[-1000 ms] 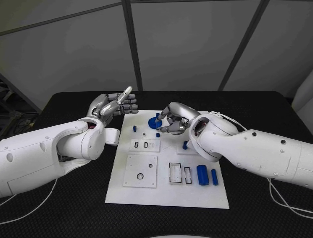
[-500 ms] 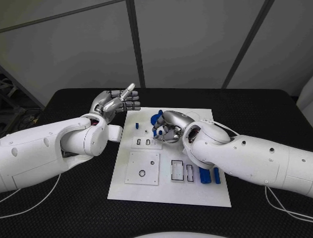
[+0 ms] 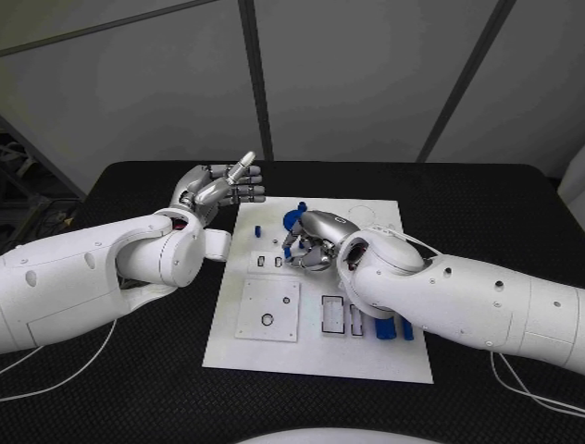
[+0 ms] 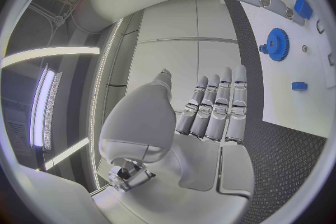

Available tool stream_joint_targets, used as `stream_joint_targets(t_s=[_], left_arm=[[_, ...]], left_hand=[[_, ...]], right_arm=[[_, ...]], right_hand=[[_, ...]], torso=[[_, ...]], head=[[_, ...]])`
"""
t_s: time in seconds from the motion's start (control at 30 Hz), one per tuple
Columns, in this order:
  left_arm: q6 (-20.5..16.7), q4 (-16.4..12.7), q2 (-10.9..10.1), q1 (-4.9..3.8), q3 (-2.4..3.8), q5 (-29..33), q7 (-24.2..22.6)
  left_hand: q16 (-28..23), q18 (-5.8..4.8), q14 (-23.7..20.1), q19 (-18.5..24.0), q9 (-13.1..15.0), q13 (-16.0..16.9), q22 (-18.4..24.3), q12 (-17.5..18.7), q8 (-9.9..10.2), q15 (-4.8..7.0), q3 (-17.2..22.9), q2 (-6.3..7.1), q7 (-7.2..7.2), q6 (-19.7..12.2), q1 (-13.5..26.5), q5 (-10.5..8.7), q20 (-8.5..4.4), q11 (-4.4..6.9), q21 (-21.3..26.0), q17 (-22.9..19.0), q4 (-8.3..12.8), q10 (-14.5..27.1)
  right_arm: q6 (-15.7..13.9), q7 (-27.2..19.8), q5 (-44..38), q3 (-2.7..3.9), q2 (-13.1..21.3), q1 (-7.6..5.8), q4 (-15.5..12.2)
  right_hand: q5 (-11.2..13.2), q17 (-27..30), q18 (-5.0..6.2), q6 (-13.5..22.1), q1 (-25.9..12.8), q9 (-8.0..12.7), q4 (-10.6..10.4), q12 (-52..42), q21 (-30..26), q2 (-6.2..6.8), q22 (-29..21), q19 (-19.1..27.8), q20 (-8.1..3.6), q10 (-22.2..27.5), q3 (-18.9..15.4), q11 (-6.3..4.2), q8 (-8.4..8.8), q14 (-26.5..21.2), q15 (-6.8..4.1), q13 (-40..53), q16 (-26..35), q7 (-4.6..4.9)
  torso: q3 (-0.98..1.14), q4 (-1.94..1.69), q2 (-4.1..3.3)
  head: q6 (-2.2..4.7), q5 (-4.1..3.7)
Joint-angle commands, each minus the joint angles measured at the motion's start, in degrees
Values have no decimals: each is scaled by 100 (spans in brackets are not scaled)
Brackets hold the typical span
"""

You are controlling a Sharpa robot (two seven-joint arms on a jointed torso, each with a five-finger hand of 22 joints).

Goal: Assemble the parts on the task board

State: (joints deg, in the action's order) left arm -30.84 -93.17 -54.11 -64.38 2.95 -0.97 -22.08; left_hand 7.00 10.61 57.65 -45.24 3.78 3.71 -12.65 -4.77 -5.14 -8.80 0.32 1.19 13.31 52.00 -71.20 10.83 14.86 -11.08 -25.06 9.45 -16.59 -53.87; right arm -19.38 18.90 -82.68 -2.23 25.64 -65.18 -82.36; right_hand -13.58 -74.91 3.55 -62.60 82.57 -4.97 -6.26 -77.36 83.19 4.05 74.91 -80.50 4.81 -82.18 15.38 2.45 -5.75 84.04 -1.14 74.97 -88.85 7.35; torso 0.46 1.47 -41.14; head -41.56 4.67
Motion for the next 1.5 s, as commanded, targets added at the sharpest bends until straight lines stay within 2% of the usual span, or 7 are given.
stream_joint_targets(t_s=[0.03, 0.3, 0.63, 1.2, 1.33, 1.5], left_arm=[[66, -5, 5, -11, 6, -41, -23], [72, -8, 5, -12, 6, -41, -28], [75, -3, 4, -12, 6, -41, -25], [73, 9, 6, -12, 6, -41, -19], [74, 9, 6, -12, 6, -41, -19], [74, 10, 7, -12, 6, -41, -19]], left_hand=[[-21, -33, -19, 53, 2, -2, -5, 13, 22, 8, -43, 9, 6, -4, -51, -24, -4, -2, -16, 6, -5, 39], [-21, -33, -19, 53, 2, -2, -5, 13, 22, 8, -43, 9, 6, -4, -51, -24, -4, -2, -16, 6, -5, 39], [-28, -32, -14, 60, 4, 0, -6, 10, 21, 9, -49, 3, 2, 7, -52, -24, -3, 1, -17, 12, -5, 29], [-28, -32, -14, 60, 4, 0, -6, 10, 21, 9, -49, 3, 2, 7, -52, -24, -3, 1, -17, 12, -5, 29], [-28, -32, -14, 60, 4, 0, -6, 10, 21, 9, -49, 3, 2, 7, -52, -24, -3, 1, -17, 12, -5, 29], [-28, -32, -14, 60, 4, 0, -6, 10, 21, 9, -49, 3, 2, 7, -52, -24, -3, 1, -17, 12, -5, 29]], right_arm=[[80, 4, -90, -1, -11, 3, 11], [92, -18, -91, -8, -48, 39, 55], [159, -32, -97, -11, -60, 70, 78], [355, -83, -125, -14, -48, 77, 87], [381, -70, -141, -14, -47, 77, 93], [386, -46, -172, -14, -49, 77, 98]], right_hand=[[5, -1234, -55, -48, -56, -5, -35, 14, 23, -9, 142, -29, 9, 20, 11, -13, -22, 535, -38, 368, 0, -25], [-2, -1228, -54, -44, -75, -4, -39, 14, 20, -1, 137, -26, 9, 20, 6, -13, -20, 533, -39, 369, 2, -25], [-11, -1226, -55, -30, -95, -1, -40, 20, 21, 17, 141, -28, 10, 24, -1, -12, -13, 533, -38, 364, 3, -23], [-48, -1212, -52, 91, -218, 29, -44, 94, 8, 142, 125, -18, 22, 80, -47, 18, 50, 530, -18, 309, 10, 17], [-154, -1206, -51, 172, -275, 48, -49, 148, -1, 213, 114, -10, 38, 124, -67, 46, 93, 528, 5, 267, 13, 51], [-197, -1205, -51, 221, -297, 59, -49, 169, -3, 235, 114, -10, 51, 142, -68, 63, 117, 528, 19, 251, 14, 71]], torso=[[1, 4, 4], [2, -3, 5], [6, 7, 4], [7, 4, 4], [5, 3, 3], [9, 3, 2]], head=[[-12, 10], [-32, 28], [-31, 40], [-46, 36], [-49, 33], [-55, 31]])
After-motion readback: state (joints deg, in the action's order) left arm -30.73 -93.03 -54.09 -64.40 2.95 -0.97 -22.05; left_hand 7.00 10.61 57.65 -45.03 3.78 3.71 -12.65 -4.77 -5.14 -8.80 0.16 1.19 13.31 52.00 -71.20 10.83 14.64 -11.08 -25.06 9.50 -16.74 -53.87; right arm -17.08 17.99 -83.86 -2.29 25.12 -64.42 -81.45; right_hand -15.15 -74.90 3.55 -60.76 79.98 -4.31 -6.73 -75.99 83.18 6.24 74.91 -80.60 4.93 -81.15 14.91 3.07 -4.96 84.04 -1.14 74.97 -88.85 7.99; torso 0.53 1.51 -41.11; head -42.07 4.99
